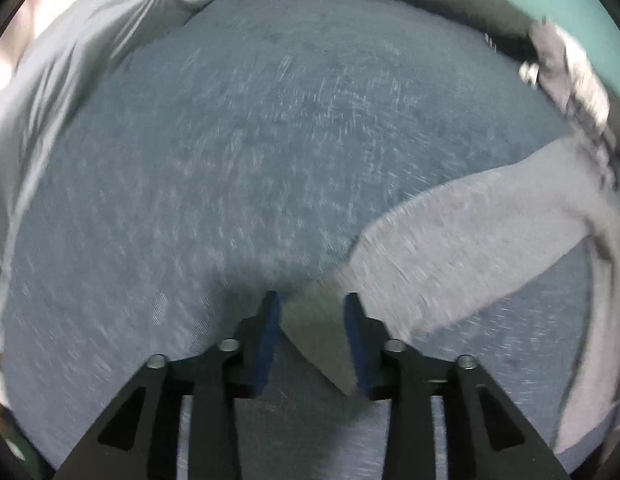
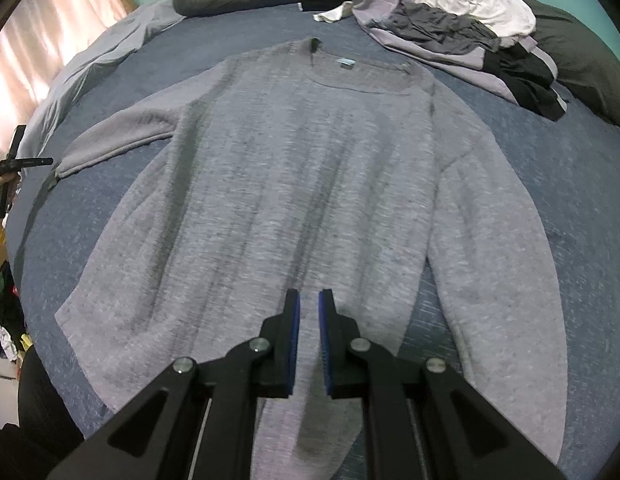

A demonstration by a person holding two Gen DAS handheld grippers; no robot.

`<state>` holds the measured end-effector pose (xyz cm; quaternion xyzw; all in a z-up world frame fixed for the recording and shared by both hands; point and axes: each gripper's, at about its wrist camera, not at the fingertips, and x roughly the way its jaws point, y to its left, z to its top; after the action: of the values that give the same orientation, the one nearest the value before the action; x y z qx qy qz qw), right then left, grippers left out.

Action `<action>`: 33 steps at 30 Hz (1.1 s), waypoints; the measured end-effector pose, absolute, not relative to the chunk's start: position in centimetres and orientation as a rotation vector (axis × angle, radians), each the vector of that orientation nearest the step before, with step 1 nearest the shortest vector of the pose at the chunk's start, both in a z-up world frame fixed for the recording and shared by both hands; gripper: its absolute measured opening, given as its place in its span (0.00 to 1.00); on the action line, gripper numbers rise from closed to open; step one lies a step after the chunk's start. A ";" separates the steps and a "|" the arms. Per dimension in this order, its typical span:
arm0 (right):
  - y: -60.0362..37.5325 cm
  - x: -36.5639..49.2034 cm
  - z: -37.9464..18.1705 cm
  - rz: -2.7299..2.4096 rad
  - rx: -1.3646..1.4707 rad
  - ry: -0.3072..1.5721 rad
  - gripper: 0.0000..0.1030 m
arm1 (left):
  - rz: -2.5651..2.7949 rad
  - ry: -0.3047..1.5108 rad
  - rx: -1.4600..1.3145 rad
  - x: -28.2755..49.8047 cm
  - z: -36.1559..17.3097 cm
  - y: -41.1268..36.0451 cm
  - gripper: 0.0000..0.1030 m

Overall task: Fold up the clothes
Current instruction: 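Open the left tool and lay the sleeve on the body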

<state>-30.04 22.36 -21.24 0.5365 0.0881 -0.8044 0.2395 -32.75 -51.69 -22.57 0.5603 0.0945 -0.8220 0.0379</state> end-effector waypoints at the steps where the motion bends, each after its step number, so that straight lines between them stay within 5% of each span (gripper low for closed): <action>1: 22.2 -29.9 -21.2 -2.200 1.463 0.238 0.09 | -2.512 0.330 1.713 -32.0 -22.9 -51.6 0.42; 11: 22.2 -28.9 -20.6 -2.208 1.451 0.244 0.09 | -2.452 0.615 1.660 -30.6 -25.3 -52.4 0.41; 12: 22.3 -28.9 -20.7 -2.210 1.454 0.244 0.09 | -2.454 0.607 1.661 -30.7 -25.4 -52.3 0.38; 14: 22.6 -28.8 -20.9 -2.214 1.462 0.241 0.09 | -2.455 0.586 1.671 -30.9 -25.6 -52.0 0.03; 33: 25.2 -26.1 -23.4 -2.209 1.528 0.170 0.09 | -2.393 0.469 1.645 -30.1 -24.8 -53.2 0.03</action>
<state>-26.06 25.21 -23.40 0.5534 0.0616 -0.8001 0.2232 -30.11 -53.23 -24.84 0.5566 0.1586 -0.8094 0.1000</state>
